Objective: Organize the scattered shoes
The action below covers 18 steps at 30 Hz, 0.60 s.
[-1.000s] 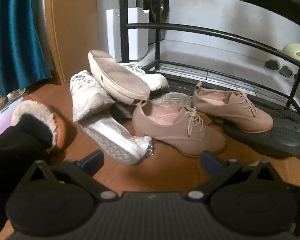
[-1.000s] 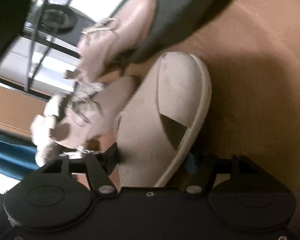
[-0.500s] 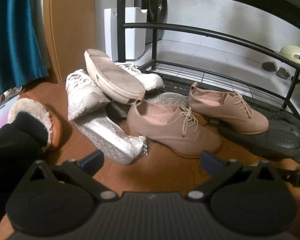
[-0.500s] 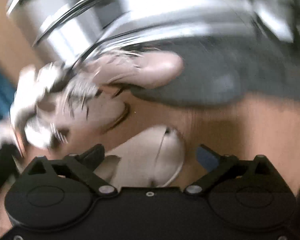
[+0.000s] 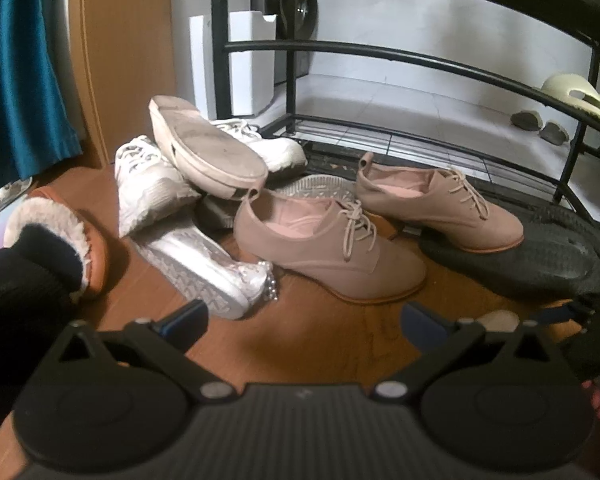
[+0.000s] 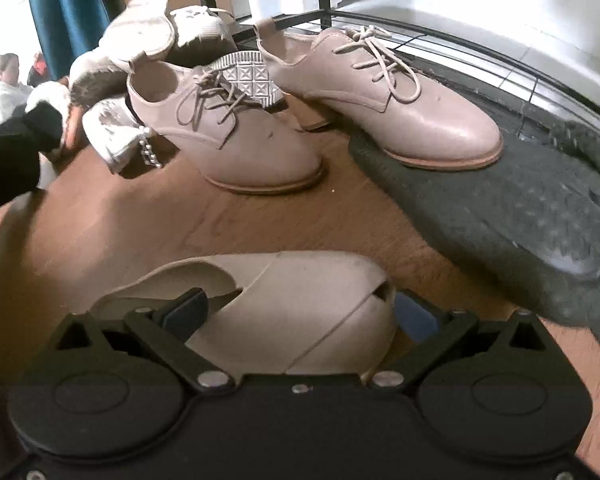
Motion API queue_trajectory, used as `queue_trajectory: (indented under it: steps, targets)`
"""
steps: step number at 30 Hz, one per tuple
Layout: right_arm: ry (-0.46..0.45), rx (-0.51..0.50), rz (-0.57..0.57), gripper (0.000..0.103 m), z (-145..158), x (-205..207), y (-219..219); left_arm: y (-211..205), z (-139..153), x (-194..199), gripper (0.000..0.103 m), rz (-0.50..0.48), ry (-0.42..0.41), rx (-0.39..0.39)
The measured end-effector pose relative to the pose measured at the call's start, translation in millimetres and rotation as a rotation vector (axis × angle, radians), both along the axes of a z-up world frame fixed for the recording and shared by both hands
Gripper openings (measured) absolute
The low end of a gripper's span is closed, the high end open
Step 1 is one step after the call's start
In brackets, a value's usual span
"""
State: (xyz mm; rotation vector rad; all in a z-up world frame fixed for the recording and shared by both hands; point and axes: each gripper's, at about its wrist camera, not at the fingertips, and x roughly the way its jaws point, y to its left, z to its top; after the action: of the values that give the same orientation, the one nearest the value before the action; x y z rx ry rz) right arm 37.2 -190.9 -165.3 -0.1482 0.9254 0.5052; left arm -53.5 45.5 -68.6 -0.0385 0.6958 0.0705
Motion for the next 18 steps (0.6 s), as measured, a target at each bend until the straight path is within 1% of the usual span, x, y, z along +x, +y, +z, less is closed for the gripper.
queue_trajectory:
  steps: [1,4,7,9,10,12,14,15,16,18]
  targets:
    - [0.011,-0.003,0.001,0.096,-1,2,1,0,0,0,0.103,0.0,0.0,-0.003]
    - [0.054,-0.019,-0.057,0.089,0,10,4,1,2,0,0.103,0.003,-0.007,-0.004]
    - [0.082,-0.035,-0.102,0.084,3,14,7,1,3,0,0.103,0.003,-0.01,-0.004]
    - [0.11,-0.042,-0.17,0.08,5,14,10,2,3,0,0.103,0.005,-0.008,-0.006]
    - [0.142,-0.027,-0.271,0.078,6,12,10,2,3,0,0.103,0.007,-0.009,-0.006]
    - [0.176,0.007,-0.364,0.075,6,9,7,3,5,0,0.103,0.011,-0.013,-0.01]
    - [0.267,0.105,-0.525,0.072,4,4,-2,4,6,-1,0.103,0.012,-0.018,-0.012]
    - [0.309,0.154,-0.584,0.071,2,2,-7,4,6,-1,0.103,0.011,-0.02,-0.013]
    - [0.333,0.188,-0.615,0.07,0,0,-11,4,7,-1,0.103,0.009,-0.022,-0.014]
    - [0.339,0.199,-0.591,0.07,1,-2,-12,5,8,-2,0.103,0.008,-0.023,-0.016]
